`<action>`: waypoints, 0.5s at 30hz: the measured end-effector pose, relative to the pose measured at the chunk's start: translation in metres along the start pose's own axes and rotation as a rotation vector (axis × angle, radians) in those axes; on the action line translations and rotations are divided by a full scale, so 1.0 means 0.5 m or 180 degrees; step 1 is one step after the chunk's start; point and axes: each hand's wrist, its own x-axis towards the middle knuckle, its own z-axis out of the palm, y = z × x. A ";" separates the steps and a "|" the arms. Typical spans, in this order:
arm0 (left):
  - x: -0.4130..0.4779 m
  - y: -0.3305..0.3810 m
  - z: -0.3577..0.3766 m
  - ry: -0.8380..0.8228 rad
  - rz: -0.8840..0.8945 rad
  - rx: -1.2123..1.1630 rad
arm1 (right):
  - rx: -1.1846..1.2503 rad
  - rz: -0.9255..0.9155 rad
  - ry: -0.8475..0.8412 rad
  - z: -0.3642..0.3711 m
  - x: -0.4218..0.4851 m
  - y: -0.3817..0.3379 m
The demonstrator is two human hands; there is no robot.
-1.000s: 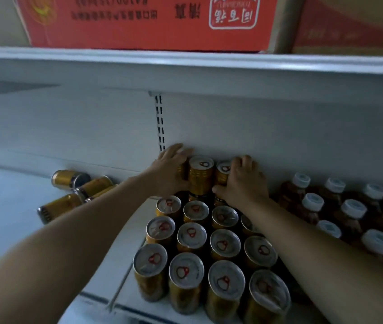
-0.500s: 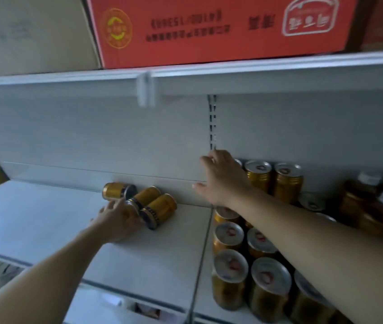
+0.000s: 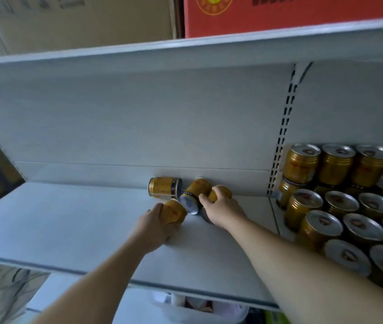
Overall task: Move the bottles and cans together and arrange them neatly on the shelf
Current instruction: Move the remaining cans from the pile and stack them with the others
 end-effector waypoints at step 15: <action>-0.077 0.057 -0.013 -0.0772 -0.0927 -0.4568 | 0.5345 0.1071 -0.0488 -0.036 -0.175 0.092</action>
